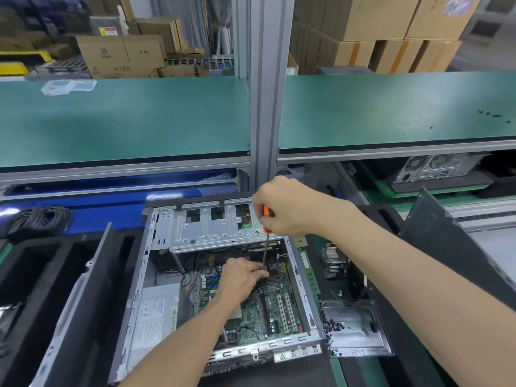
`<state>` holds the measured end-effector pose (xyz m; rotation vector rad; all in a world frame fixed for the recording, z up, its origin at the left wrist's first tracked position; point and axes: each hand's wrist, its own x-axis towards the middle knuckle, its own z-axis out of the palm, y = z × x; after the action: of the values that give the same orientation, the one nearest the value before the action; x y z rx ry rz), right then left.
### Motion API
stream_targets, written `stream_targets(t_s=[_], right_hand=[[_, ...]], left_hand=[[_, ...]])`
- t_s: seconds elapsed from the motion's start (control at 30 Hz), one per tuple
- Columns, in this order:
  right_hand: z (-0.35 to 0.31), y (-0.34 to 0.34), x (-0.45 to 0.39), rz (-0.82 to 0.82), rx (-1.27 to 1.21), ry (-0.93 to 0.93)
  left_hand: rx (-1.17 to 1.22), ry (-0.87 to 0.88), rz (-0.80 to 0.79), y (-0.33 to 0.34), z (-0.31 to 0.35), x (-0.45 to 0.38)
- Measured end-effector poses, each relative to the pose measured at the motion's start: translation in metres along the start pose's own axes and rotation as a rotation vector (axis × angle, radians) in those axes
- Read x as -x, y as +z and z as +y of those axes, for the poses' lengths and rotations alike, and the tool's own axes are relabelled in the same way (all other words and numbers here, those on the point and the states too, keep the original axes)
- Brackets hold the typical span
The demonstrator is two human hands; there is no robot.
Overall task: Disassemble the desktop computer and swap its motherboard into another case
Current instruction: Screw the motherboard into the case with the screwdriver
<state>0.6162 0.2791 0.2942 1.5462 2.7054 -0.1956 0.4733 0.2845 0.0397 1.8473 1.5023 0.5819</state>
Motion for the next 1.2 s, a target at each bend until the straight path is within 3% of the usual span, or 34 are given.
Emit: stream_targets(t_s=[0.1,0.17,0.3,0.6,0.7,0.83,0.93,1.1,1.2], right_hand=[[0.003,-0.009,0.005,-0.091,-0.254,-0.05],[0.004,-0.007,0.007,-0.039,-0.271,-0.015],[0.0,0.001,0.003,0.132,0.25,0.245],[0.002,-0.002,0.0,0.026,-0.058,-0.043],[0.001,0.0,0.007,0.011,-0.217,-0.046],[-0.004,0.007,0.004,0.198,0.227,0.187],[-0.004,0.008,-0.001,0.183,0.108,0.13],[-0.001,0.0,0.001,-0.023,-0.16,-0.038],[0.0,0.004,0.002,0.067,-0.055,0.017]], left_hand=[[-0.016,-0.005,-0.003,-0.001,0.0,0.001],[-0.027,-0.003,0.0,0.0,0.0,0.0],[-0.042,0.014,0.004,0.001,0.004,-0.001],[-0.062,0.007,-0.003,-0.003,0.004,0.001],[-0.067,-0.006,-0.004,-0.003,0.003,0.001],[-0.124,0.019,0.015,-0.002,0.004,0.0],[-0.129,0.009,0.001,-0.001,0.002,-0.001],[-0.262,-0.038,-0.097,-0.004,-0.006,0.002],[-0.339,-0.028,-0.151,-0.004,-0.008,0.003]])
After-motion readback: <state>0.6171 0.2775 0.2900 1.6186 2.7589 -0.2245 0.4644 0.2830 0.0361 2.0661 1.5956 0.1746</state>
